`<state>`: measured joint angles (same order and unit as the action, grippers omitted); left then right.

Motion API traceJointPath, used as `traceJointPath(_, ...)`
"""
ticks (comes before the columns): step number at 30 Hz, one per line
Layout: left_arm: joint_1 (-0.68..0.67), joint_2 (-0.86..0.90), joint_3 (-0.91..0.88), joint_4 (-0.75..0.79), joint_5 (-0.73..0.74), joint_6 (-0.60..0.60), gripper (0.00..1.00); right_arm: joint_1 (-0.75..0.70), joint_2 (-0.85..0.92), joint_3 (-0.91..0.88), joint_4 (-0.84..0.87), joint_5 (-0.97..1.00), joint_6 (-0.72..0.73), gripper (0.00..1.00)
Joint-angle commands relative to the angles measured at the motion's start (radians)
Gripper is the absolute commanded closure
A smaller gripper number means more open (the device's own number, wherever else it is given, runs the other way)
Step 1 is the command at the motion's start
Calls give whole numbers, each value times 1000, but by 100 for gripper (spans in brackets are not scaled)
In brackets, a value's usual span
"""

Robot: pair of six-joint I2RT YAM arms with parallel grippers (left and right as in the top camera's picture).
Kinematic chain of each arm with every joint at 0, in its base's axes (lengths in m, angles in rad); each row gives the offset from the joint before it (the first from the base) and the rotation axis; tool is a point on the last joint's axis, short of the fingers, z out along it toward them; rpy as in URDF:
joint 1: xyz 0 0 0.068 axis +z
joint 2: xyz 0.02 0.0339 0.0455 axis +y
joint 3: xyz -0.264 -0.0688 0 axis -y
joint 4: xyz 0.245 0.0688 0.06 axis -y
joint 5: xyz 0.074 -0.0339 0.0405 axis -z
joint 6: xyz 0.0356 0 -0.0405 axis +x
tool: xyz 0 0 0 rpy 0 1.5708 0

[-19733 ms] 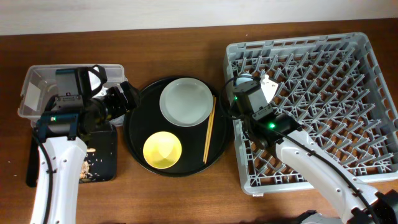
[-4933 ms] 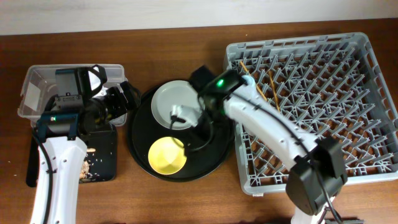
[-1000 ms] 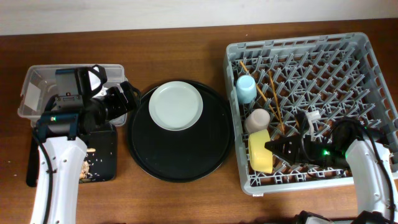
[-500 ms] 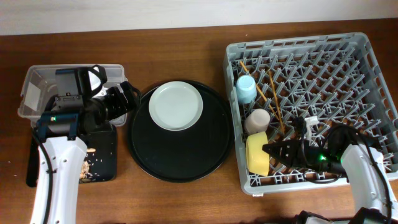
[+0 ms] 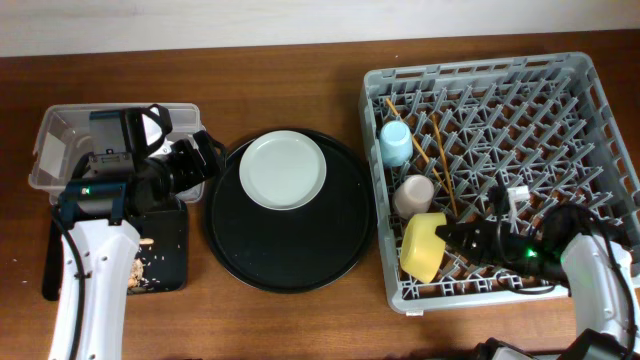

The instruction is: Sort waste into correct bins and load items into the dishwasher rack

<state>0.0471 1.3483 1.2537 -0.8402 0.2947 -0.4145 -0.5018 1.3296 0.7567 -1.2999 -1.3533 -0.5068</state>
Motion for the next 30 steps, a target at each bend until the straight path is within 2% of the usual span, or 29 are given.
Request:
traceJointPath(1,2,-2,4,1,-4,12,1,-58,13,23,25,159,-36,96)
traceJointPath(7,2,-2,4,1,-4,12,1,-95,13,39,24,186,-36,96)
traceJointPath(11,2,-2,4,1,-4,12,1,-94,13,81,-36,140,-46,96)
traceJointPath(16,2,-2,4,1,-4,12,1,-94,13,122,-196,50,-185,96)
traceJointPath(20,2,-2,4,1,-4,12,1,-94,13,126,-397,9,-385,96)
traceJointPath(25,2,-2,4,1,-4,12,1,-77,12,126,-399,6,-387,96)
traceJointPath(30,2,-2,4,1,-4,12,1,26,12,126,-399,-67,-399,96)
